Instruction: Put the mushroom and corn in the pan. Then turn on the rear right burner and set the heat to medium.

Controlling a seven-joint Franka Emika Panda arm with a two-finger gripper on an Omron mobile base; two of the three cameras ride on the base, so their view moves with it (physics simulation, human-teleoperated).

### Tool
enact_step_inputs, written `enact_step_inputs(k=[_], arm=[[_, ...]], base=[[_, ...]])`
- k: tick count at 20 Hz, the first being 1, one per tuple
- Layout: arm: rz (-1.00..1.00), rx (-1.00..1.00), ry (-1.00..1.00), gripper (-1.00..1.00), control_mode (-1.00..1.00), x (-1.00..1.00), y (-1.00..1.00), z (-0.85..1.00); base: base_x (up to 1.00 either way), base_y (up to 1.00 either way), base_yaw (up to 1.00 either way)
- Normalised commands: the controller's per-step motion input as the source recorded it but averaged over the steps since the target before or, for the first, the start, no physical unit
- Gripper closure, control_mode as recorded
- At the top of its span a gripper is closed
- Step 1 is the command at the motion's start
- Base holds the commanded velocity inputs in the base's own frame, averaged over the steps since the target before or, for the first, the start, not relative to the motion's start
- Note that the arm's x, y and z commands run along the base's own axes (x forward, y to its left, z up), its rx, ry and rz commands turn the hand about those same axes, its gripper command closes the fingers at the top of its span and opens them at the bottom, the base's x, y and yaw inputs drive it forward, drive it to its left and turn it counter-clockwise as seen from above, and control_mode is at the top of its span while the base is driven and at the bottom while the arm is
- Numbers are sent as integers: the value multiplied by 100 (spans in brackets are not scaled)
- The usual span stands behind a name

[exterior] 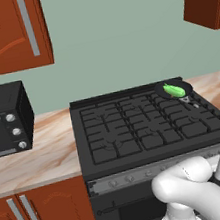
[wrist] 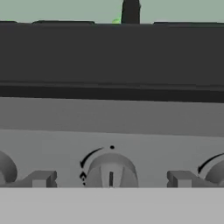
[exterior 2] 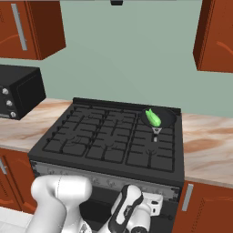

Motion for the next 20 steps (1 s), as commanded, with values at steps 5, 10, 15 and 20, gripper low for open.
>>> enact_step_inputs(k=[5,10,15,20], arm=[[0,0,0,-100,-100,0,0,-21],[0,0,0,-100,-100,5,0,1],[0,0,0,-100,-100,0,0,11],[0,1,0,-100,-100,0,0,8]], base=[[0,0,0],[0,0,0],[0,0,0],[0,0,0]])
